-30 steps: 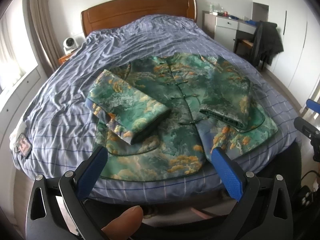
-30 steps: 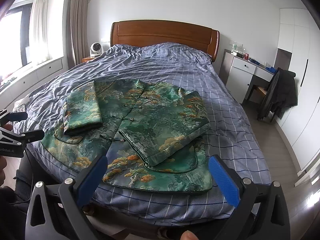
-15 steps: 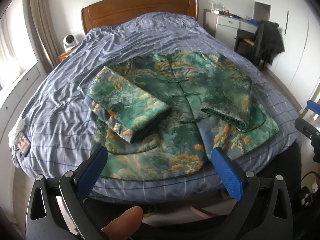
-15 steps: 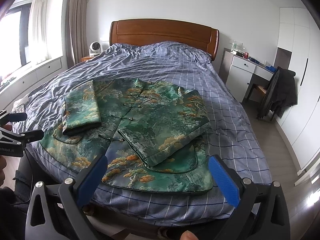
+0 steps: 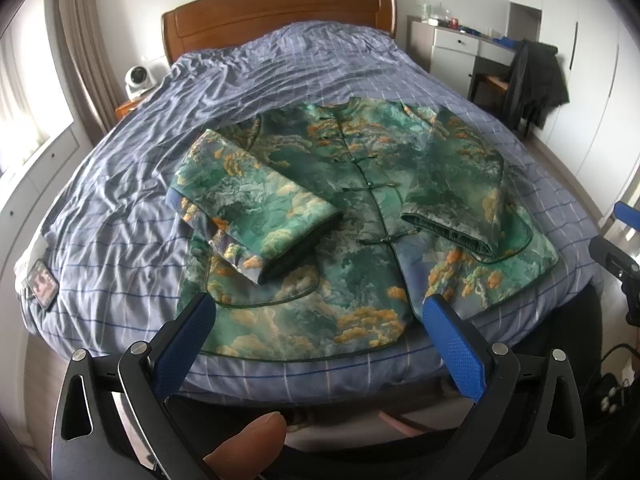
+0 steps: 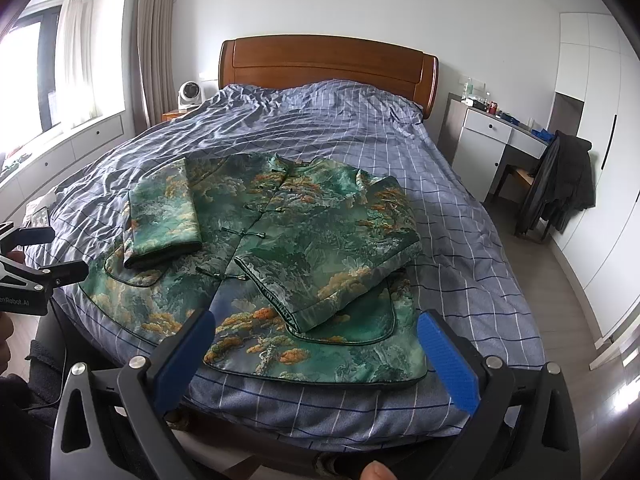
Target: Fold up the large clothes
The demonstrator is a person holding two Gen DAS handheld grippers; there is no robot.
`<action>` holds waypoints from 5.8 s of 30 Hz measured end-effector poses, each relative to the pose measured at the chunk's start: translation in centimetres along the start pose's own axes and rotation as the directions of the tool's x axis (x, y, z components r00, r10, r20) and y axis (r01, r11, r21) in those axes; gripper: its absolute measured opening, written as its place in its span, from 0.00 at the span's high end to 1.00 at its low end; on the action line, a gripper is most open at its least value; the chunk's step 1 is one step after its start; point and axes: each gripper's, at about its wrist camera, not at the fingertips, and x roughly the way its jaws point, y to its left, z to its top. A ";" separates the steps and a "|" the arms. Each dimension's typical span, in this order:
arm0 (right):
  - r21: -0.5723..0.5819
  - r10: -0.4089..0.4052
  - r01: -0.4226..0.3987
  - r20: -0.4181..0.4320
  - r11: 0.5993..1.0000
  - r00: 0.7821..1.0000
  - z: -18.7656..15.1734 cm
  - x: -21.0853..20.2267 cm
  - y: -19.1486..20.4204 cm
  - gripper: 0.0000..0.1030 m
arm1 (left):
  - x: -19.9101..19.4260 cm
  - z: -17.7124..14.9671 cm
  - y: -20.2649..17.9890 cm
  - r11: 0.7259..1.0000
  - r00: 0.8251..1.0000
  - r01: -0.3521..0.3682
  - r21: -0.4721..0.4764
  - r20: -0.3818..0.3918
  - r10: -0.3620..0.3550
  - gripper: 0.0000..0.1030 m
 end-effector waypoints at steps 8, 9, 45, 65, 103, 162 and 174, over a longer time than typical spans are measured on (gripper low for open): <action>0.001 0.001 -0.001 -0.001 1.000 1.000 0.1 0.0 0.0 0.00 | 0.0 -0.1 0.0 1.000 1.000 0.001 0.000 -0.004 -0.001 0.00; 0.001 0.001 -0.001 -0.001 1.000 1.000 0.1 0.0 0.0 0.00 | 0.1 0.0 -0.1 1.000 1.000 0.001 0.000 -0.005 -0.001 0.00; 0.002 0.000 0.000 -0.004 1.000 1.000 -0.1 0.2 0.0 0.00 | 0.3 0.2 -0.2 1.000 1.000 0.002 0.001 -0.009 -0.002 0.00; 0.001 0.000 0.000 -0.004 1.000 1.000 -0.2 0.3 -0.1 0.00 | 0.4 0.1 -0.2 1.000 1.000 0.002 0.001 -0.010 -0.002 0.00; -0.081 0.020 -0.021 -0.014 0.996 1.000 1.3 2.5 1.3 0.00 | 2.4 1.8 1.2 0.999 0.999 -0.046 -0.016 -0.013 0.045 0.00; 0.568 -0.324 0.392 -0.221 0.724 0.920 -1.5 12.8 -35.6 0.58 | 10.6 4.6 3.9 0.962 0.997 -0.054 0.269 -0.041 0.068 0.00; 0.469 -0.087 0.145 -0.143 0.871 0.986 -2.8 8.6 -20.1 0.55 | 22.1 5.2 4.3 0.887 0.975 0.132 0.443 -0.219 -0.036 0.15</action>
